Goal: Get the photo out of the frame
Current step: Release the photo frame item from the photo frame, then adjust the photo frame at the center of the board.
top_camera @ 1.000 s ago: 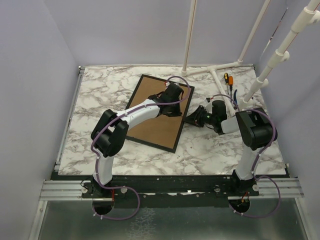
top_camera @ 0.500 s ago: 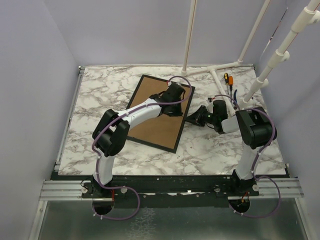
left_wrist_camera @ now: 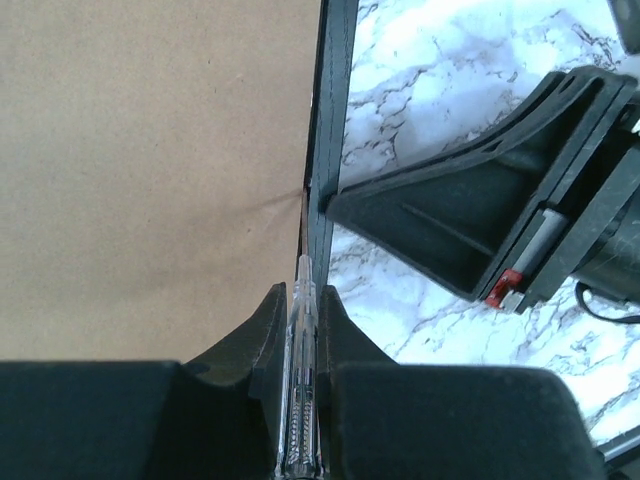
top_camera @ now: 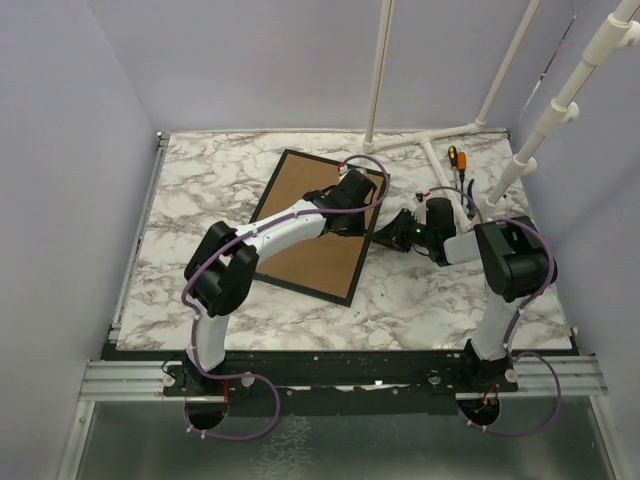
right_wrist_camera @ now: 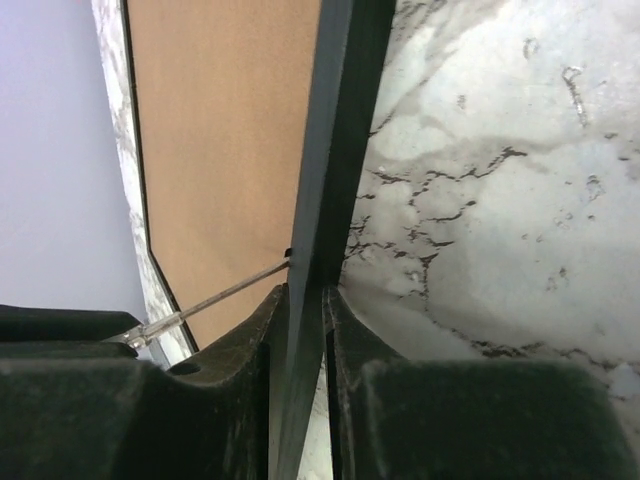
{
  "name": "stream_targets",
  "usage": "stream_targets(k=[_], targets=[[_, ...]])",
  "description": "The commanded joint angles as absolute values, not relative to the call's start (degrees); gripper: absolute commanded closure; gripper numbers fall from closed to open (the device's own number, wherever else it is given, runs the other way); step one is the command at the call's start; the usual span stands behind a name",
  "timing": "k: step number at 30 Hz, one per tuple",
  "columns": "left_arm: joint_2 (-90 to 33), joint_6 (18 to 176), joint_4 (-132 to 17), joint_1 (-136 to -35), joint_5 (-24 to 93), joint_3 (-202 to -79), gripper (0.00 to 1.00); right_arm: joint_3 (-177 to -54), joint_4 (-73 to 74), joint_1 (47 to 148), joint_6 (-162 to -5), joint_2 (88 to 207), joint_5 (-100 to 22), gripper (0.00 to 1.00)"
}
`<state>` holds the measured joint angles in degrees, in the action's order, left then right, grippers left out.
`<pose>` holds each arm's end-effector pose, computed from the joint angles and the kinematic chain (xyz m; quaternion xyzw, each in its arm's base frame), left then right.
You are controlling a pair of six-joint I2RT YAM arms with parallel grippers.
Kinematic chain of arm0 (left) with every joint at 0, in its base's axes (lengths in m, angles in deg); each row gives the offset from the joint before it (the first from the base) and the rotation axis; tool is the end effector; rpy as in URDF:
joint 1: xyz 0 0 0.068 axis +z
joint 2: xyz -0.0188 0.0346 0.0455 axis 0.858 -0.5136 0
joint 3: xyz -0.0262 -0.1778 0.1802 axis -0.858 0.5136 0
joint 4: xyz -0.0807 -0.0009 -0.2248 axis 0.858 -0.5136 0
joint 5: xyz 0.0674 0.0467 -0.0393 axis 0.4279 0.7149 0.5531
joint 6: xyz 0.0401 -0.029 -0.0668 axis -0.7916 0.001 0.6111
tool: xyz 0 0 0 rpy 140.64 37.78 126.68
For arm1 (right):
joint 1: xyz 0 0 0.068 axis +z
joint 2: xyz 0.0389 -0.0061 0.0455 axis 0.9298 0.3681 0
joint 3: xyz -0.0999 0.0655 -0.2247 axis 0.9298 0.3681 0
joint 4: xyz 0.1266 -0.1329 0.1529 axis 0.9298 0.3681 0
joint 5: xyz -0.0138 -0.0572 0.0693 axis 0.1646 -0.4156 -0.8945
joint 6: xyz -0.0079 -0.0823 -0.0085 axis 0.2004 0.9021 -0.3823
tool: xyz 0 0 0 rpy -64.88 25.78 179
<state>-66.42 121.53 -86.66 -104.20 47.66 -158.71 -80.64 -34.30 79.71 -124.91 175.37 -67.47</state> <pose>0.3132 -0.3056 0.1911 0.0560 0.9396 -0.1891 0.2796 0.3324 0.1103 0.0893 0.1285 0.8416 0.4608 0.2509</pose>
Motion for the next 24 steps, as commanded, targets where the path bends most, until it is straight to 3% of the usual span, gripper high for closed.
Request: stream_targets(k=[1,7,15,19,24], targets=[[-58.67,119.97,-90.82,-103.60,52.82,-154.59,1.00,-79.62,-30.58,79.83,-120.55,170.63,-62.88,0.76],[-47.40,118.42,-88.59,-103.38,54.18,-148.66,1.00,-79.08,-30.19,79.85,-118.39,168.92,-61.81,0.58],[-34.49,115.52,-77.55,-103.00,43.60,-138.48,1.00,-84.84,-17.38,79.83,-114.35,165.72,-50.49,0.28],[-27.76,115.09,-68.11,-102.87,32.74,-131.78,1.00,-87.98,-14.22,79.89,-114.14,166.94,-46.03,0.28],[-21.99,115.44,-59.08,-102.88,22.53,-126.92,1.00,-91.96,-13.45,80.99,-114.73,170.88,-44.93,0.37]])
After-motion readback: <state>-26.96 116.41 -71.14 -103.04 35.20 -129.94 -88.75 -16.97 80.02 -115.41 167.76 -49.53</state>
